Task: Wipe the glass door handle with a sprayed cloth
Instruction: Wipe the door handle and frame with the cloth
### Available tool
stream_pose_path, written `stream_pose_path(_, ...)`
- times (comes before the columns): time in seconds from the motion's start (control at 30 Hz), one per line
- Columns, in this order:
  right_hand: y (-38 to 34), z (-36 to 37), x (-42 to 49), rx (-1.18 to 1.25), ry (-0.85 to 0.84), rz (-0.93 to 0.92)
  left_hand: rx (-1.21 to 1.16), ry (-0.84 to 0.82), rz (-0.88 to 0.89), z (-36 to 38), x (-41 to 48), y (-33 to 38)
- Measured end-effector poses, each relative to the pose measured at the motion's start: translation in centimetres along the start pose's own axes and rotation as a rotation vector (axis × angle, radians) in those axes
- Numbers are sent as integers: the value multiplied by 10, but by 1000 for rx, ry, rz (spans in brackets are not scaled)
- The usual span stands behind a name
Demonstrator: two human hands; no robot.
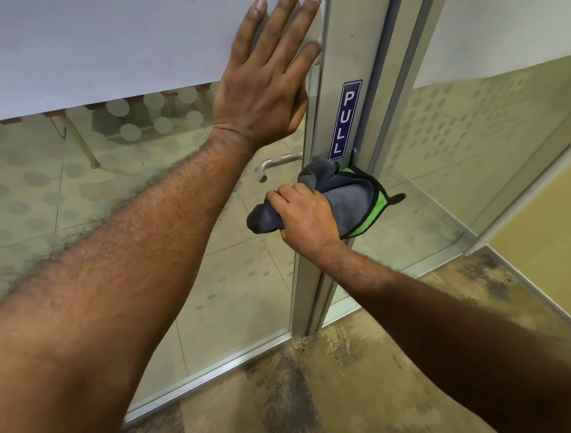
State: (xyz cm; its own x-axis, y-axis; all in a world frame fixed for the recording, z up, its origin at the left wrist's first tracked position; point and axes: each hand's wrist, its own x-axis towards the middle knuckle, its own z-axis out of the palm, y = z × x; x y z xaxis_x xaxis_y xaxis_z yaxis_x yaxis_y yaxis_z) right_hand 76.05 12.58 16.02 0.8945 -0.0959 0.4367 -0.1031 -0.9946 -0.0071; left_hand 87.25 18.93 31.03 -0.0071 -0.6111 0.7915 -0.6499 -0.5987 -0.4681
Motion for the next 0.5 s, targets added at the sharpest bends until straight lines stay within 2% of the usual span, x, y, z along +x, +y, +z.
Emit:
stream_pose_path(0.3, 22, 4, -11, -44, 11, -304, 7, -7, 0, -1, -2, 0)
stream_pose_path(0.4, 28, 3, -17, -5, 26, -281, 11, -9, 3, -2, -1, 0)
stream_pose_path(0.5, 46, -4, -23, 51, 43, -157, 9, -15, 1, -2, 0, -1)
